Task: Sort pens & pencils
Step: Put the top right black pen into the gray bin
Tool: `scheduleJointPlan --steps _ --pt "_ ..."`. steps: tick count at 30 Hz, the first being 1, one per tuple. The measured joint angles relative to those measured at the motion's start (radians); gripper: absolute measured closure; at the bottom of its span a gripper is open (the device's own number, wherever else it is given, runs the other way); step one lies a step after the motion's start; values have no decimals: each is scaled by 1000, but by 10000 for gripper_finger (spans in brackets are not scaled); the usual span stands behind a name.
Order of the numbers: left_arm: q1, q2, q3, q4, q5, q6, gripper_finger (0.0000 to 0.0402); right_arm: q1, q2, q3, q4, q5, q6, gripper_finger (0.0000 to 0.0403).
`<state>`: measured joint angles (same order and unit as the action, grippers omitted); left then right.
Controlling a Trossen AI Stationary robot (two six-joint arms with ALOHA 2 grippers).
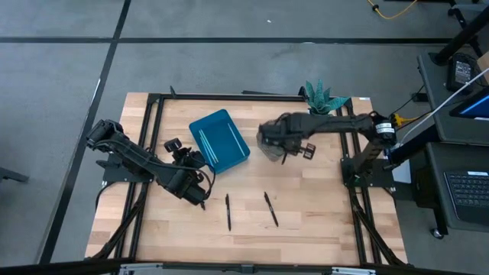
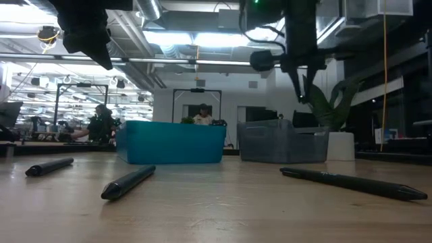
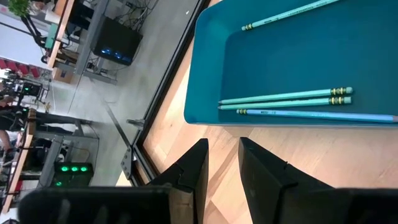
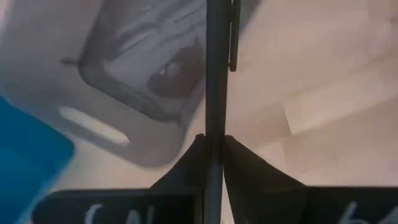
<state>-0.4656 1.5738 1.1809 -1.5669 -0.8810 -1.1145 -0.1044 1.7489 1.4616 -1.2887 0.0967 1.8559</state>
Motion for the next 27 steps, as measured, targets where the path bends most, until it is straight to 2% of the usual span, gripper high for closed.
scheduleJointPlan --steps 12,27 --pt "0 0 0 0 -2 0 319 -192 13 0 128 8 -216 375" --pt "13 0 0 1 -19 0 319 -228 109 -43 220 -46 -291 371"
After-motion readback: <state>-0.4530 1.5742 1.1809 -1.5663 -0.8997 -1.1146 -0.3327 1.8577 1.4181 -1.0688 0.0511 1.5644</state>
